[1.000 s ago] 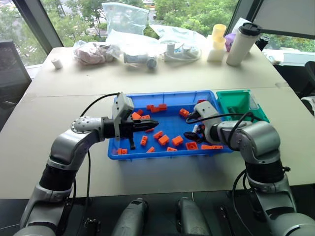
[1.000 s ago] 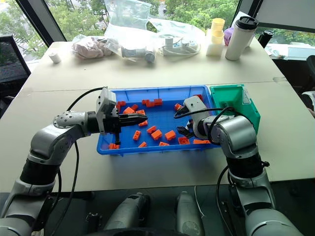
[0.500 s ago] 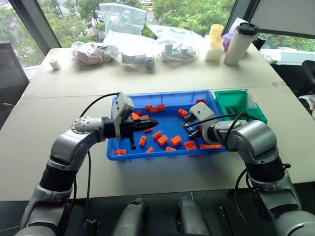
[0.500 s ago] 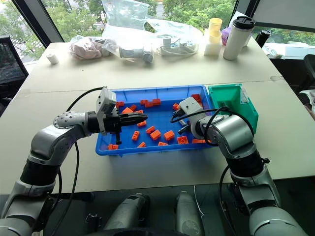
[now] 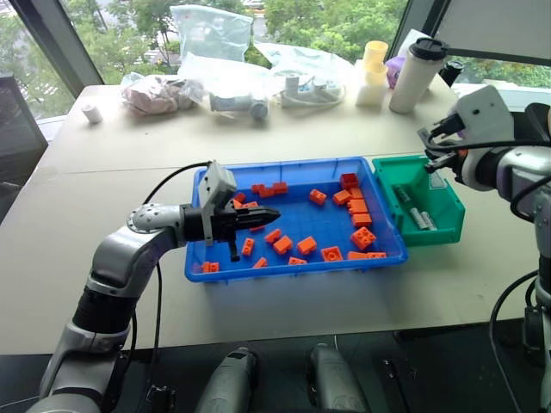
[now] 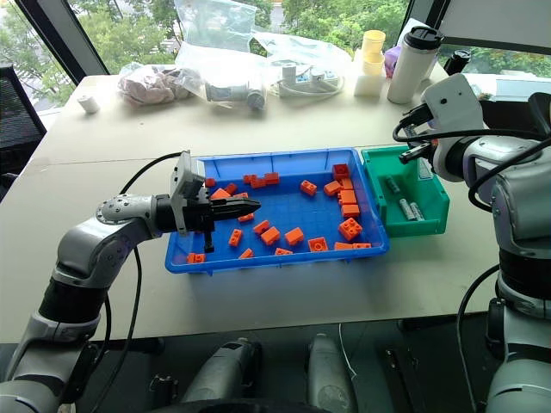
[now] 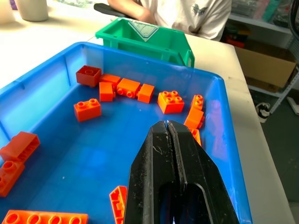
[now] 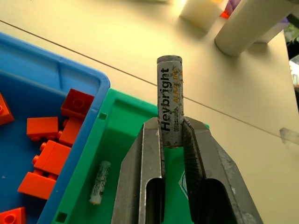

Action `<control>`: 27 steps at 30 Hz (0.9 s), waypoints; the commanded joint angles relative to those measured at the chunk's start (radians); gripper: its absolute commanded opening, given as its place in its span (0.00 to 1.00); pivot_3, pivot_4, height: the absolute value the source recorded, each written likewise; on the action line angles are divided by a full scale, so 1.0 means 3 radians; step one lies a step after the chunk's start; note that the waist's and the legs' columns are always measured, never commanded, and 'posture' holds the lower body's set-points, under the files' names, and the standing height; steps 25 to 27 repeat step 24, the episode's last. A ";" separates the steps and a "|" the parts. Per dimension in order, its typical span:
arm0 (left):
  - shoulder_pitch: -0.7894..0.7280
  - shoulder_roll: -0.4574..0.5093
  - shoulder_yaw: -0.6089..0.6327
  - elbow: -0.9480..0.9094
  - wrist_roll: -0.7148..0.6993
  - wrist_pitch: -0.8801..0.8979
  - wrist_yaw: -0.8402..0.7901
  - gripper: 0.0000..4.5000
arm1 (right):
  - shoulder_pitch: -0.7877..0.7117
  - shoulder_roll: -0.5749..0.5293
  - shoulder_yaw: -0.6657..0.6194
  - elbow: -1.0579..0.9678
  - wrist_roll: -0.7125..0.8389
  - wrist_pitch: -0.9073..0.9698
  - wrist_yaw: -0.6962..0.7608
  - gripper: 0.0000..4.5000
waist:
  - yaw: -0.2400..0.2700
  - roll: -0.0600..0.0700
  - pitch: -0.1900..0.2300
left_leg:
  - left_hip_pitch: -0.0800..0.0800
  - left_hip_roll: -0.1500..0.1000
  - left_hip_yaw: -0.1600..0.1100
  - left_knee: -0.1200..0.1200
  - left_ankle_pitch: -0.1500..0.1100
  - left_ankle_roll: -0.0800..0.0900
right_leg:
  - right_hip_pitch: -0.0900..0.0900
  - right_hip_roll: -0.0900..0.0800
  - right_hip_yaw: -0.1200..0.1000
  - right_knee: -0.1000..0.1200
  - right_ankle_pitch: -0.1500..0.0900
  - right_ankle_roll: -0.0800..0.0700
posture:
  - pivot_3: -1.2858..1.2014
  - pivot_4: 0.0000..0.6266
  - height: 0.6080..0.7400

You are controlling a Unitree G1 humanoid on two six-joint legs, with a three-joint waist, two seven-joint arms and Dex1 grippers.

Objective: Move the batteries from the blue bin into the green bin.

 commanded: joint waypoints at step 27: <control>-0.0146 0.0410 0.0348 0.0060 -0.0155 0.0101 -0.0255 0.00 | 0.0957 -0.0298 -0.0229 -0.1161 0.0836 -0.0983 0.1239 0.99 | 0.0006 0.0000 0.0000 | 0.0000 0.0000 -0.0001 0.0002 0.0000 0.0001 | 0.0002 0.0003 -0.0001 -0.0002 0.0000 0.0001 | 0.52 0.24 1.00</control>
